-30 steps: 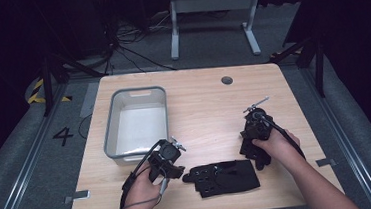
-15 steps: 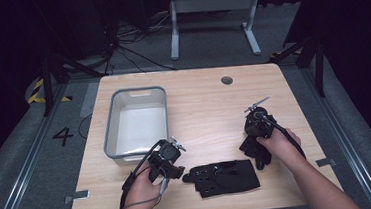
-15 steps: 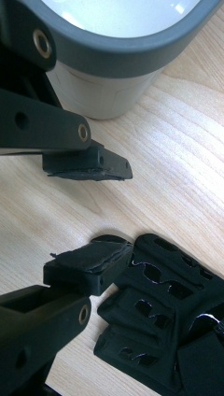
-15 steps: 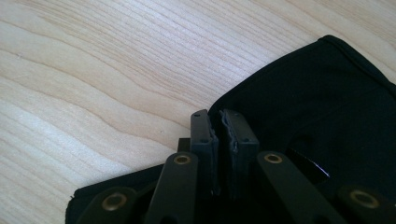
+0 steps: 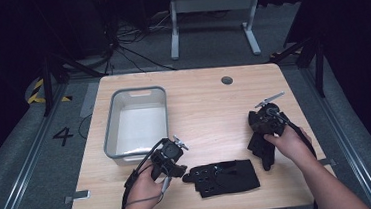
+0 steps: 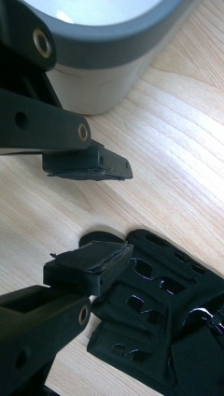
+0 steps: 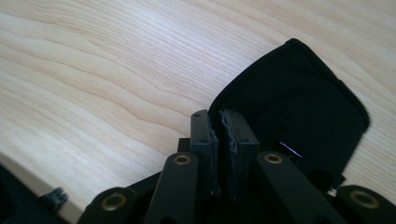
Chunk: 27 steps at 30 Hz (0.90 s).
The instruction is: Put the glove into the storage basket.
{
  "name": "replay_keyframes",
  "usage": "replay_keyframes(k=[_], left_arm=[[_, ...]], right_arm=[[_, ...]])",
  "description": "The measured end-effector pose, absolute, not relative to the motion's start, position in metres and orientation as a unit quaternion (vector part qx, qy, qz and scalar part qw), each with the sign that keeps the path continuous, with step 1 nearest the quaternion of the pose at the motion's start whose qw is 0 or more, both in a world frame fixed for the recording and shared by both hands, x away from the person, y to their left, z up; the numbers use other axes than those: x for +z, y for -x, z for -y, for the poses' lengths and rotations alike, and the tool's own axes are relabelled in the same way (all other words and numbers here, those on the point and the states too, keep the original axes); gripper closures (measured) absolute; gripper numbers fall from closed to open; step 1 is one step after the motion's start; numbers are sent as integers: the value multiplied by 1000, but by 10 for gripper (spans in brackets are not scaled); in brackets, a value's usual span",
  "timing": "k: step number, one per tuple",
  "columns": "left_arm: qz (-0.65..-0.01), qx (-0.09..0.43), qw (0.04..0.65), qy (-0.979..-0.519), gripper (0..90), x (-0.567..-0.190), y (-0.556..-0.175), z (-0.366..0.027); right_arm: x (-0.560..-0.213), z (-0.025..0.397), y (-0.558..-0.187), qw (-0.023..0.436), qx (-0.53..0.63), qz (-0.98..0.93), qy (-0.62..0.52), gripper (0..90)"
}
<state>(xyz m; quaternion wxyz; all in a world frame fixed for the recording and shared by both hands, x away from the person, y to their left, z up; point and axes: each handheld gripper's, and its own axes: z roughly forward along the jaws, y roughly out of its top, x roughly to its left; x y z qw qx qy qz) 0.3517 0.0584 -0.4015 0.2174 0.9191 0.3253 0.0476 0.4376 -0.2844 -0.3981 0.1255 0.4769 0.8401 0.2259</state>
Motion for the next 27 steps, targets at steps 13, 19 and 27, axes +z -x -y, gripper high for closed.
replay_keyframes(k=[13, 19, 27], left_arm=[[-313, 41, 218, -924, 574, -403, -356, -46], [-310, 41, 219, -924, 575, -402, -357, -46], [-311, 40, 219, -924, 575, -403, -357, -45]], right_arm=[[-365, 292, -405, 89, 307, -832, -454, 835], [-355, 283, -393, 71, 343, -834, -426, 835], [-366, 284, -390, 41, 358, -833, -421, 834]])
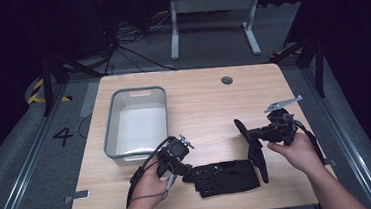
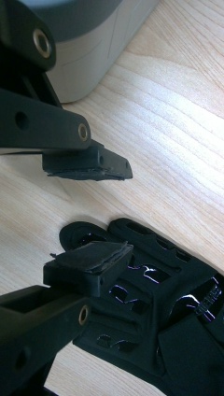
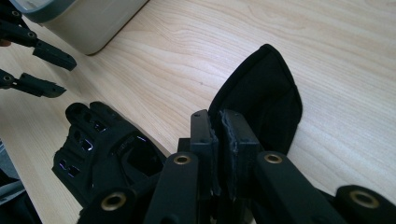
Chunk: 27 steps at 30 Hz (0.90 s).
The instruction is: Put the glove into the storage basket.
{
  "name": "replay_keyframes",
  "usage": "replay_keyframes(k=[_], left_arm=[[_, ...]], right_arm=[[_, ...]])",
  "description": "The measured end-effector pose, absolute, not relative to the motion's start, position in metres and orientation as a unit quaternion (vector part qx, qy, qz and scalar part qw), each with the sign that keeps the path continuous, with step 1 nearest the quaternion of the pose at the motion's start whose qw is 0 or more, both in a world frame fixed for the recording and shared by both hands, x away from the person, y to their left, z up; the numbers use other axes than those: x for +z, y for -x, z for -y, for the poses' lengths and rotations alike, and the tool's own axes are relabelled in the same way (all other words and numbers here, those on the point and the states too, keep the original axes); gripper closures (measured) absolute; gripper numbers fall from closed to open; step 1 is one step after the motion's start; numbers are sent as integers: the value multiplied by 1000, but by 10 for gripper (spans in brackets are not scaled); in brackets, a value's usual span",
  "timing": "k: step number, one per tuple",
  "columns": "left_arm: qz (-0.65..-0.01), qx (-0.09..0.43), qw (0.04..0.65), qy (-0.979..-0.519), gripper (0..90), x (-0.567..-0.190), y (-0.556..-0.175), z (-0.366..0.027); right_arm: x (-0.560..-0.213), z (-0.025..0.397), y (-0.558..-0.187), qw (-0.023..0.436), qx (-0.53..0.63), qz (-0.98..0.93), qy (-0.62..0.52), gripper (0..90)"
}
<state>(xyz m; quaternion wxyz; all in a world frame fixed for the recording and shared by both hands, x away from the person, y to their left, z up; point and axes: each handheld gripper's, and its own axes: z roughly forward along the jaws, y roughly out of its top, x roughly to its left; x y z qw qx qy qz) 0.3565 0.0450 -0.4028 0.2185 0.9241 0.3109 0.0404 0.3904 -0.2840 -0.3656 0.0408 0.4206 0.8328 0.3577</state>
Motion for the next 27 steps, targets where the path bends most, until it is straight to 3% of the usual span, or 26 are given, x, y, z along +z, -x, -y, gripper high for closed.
replay_keyframes(k=[27], left_arm=[[-295, 37, 216, -930, 575, -402, -360, -35]], right_arm=[[-375, 322, -379, 38, 375, -806, -456, 818]])
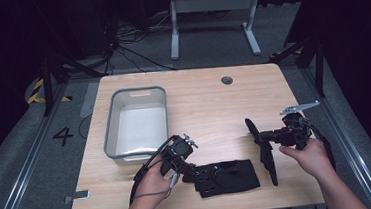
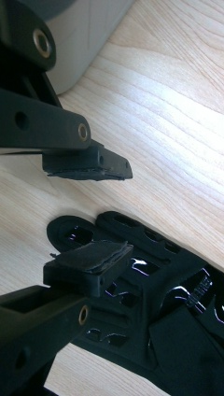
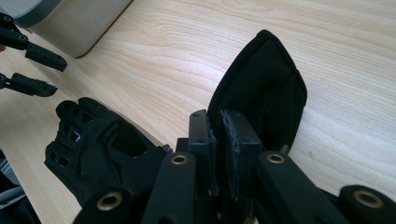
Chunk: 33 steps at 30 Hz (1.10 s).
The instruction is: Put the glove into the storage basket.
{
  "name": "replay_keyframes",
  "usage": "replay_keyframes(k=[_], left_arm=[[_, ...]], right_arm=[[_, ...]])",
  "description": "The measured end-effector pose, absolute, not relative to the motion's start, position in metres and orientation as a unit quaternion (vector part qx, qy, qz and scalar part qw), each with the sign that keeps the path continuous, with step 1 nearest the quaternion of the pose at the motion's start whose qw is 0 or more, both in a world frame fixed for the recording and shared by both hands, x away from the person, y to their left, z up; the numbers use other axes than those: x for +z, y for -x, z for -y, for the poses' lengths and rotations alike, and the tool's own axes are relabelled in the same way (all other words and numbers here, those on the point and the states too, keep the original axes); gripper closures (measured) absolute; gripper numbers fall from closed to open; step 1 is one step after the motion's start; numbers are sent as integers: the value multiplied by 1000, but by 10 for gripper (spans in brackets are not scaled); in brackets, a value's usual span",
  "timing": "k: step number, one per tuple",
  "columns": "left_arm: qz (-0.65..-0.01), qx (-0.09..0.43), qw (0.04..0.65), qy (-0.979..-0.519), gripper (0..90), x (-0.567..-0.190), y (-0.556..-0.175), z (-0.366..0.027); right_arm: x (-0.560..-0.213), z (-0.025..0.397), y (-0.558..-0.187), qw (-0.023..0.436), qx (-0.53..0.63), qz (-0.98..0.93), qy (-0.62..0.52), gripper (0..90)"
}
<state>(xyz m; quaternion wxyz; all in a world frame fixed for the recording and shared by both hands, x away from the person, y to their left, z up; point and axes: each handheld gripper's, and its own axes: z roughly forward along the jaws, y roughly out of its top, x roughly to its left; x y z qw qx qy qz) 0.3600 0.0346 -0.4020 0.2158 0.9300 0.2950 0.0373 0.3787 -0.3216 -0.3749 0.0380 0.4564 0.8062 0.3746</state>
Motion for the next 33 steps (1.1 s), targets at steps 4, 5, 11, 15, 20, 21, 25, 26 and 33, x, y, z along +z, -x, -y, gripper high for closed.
replay_keyframes(k=[4, 5, 11, 15, 20, 21, 25, 26, 33], left_arm=[[-291, 36, 215, -931, 575, -402, -361, -32], [-289, 38, 215, -932, 575, -402, -361, -31], [-283, 36, 215, -934, 575, -402, -363, -26], [-278, 34, 213, -936, 574, -402, -364, -24], [-277, 33, 213, -936, 573, -402, -364, -23], [-277, 34, 213, -936, 573, -402, -364, -23], [-278, 33, 213, -936, 571, -402, -364, -24], [-279, 32, 213, -936, 570, -402, -363, -24], [-282, 30, 214, -935, 568, -403, -363, -25]], right_arm=[[-376, 329, -376, 45, 374, -801, -465, 814], [-376, 330, -375, 47, 373, -799, -468, 813], [-376, 339, -371, 76, 353, -797, -484, 804], [-375, 347, -370, 90, 346, -791, -497, 774], [-374, 357, -369, 118, 327, -781, -519, 713], [-375, 358, -369, 124, 323, -780, -522, 704], [-374, 365, -368, 158, 301, -772, -536, 635], [-374, 366, -369, 163, 300, -771, -538, 620], [-369, 371, -368, 173, 311, -768, -533, 574]])
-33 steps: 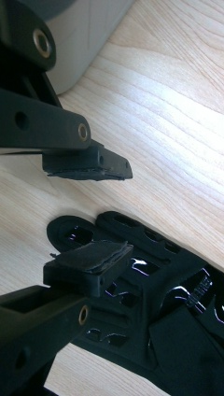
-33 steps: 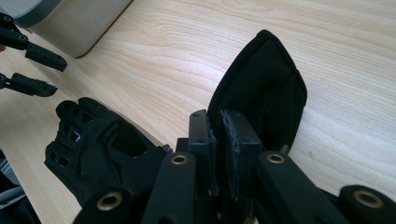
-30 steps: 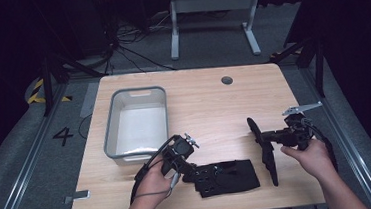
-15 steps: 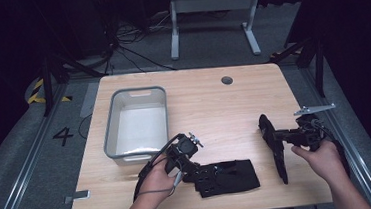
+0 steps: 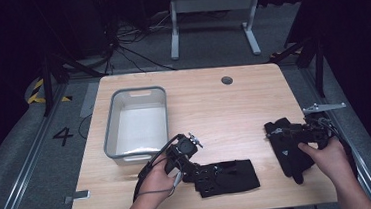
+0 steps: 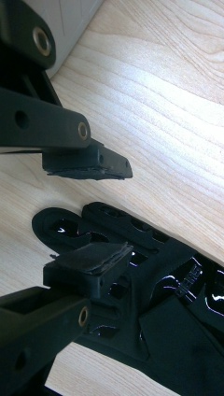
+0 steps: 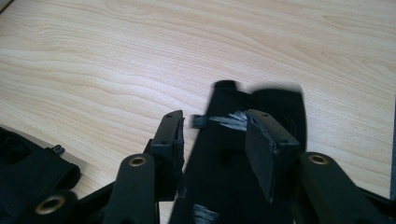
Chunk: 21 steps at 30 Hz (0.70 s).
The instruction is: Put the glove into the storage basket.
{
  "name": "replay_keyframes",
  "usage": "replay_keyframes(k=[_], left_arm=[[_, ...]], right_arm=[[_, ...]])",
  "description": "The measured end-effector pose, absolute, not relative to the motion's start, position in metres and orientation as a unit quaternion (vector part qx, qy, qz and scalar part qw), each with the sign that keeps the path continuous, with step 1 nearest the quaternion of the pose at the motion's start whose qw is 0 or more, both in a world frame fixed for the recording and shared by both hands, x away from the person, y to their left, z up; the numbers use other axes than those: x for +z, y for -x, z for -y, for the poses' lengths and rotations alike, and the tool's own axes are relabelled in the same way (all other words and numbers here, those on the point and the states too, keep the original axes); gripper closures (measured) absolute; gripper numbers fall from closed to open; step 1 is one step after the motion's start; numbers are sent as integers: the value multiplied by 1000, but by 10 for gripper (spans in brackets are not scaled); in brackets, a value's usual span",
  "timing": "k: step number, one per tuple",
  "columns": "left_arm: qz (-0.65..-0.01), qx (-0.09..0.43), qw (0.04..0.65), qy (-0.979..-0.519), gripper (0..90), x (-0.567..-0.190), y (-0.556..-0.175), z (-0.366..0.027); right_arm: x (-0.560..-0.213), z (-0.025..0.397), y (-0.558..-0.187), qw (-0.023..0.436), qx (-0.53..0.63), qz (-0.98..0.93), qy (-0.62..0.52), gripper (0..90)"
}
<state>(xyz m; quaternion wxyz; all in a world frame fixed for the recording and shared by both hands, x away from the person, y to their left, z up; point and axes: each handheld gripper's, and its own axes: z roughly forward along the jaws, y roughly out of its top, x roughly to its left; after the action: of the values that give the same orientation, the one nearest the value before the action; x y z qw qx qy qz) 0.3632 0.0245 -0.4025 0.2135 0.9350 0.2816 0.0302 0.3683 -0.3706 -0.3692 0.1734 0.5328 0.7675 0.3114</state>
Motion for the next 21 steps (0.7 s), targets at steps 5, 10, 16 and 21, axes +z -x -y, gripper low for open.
replay_keyframes(k=[5, 10, 16, 21], left_arm=[[-280, 30, 214, -935, 566, -402, -363, -25], [-278, 27, 219, -935, 566, -401, -361, -24], [-272, 24, 221, -936, 566, -400, -359, -21], [-266, 21, 224, -937, 566, -399, -356, -17]], right_arm=[[-370, 366, -368, 168, 309, -774, -527, 573], [-371, 364, -368, 156, 307, -780, -523, 571], [-374, 363, -368, 154, 292, -791, -515, 584], [-380, 364, -365, 150, 280, -798, -512, 601]])
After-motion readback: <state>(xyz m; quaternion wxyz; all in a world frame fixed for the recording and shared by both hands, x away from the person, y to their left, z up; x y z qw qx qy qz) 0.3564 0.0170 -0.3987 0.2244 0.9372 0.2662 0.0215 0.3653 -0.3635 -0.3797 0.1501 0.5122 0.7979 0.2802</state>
